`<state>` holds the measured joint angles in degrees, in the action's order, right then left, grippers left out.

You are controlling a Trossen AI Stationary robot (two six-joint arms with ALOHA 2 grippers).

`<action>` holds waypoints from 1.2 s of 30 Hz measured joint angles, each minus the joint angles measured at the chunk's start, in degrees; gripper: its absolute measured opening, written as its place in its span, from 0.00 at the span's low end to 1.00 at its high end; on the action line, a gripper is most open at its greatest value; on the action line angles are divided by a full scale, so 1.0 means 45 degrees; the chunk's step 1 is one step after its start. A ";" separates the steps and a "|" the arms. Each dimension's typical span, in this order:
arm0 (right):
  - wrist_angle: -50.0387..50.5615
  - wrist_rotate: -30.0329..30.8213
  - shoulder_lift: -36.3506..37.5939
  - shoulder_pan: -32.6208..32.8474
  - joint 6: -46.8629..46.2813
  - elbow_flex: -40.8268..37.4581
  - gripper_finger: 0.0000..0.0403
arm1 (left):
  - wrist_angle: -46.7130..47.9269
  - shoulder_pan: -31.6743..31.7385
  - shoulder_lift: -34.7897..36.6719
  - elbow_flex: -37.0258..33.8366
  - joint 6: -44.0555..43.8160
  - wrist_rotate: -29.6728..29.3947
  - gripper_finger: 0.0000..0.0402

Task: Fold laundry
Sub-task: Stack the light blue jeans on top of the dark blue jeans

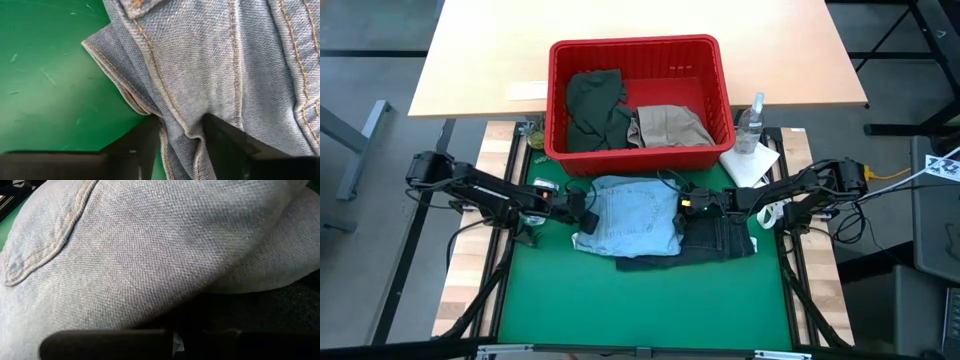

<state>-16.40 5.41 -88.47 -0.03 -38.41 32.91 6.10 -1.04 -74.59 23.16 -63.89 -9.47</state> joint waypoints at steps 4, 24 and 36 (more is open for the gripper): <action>-0.0005 0.0003 0.0000 0.0000 0.0172 0.0000 0.04 | -0.0178 0.0000 -0.0210 0.0000 -0.0002 0.0000 0.27; -0.4316 -0.1136 0.0029 0.0010 0.0288 0.0005 0.04 | -0.1591 0.0005 0.2206 -0.0027 0.0605 0.1439 0.05; -0.4786 -0.1132 0.0199 0.0010 -0.0403 0.0010 0.04 | -0.1508 0.0005 0.3614 0.0005 -0.0045 0.1557 0.05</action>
<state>-37.94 0.32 -87.57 0.01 -40.23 32.95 -0.69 -1.02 -58.33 23.18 -64.09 -2.47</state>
